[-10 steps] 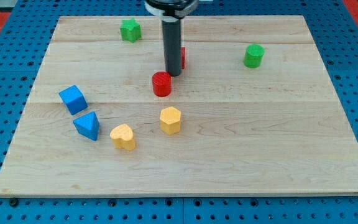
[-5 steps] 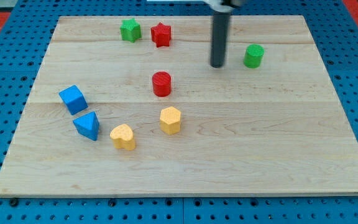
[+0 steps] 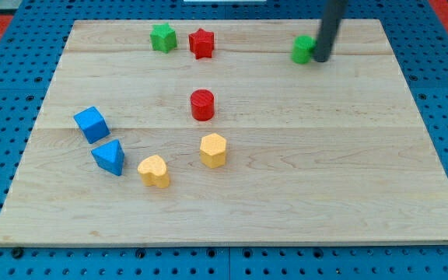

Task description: Move the red blocks and green circle towards the top center of the board

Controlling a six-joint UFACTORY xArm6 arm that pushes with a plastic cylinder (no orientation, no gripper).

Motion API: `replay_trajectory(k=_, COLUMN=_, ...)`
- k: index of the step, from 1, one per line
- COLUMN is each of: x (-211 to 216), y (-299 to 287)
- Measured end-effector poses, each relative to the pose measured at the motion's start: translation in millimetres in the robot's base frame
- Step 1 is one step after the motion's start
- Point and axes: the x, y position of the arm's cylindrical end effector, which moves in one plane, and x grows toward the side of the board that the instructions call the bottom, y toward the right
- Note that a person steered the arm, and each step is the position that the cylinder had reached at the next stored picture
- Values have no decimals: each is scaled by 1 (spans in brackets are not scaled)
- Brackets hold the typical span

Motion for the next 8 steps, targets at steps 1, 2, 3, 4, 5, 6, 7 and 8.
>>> replay_trajectory(k=1, x=20, y=-7)
replay_trajectory(k=2, x=-22, y=-15)
replay_trajectory(k=3, x=-51, y=-54)
replay_trajectory(k=4, x=-57, y=-68)
replay_trajectory(k=5, x=-45, y=-22)
replay_trajectory(k=6, x=70, y=6)
replay_trajectory(k=7, x=170, y=-47)
replay_trajectory(k=8, x=178, y=-140)
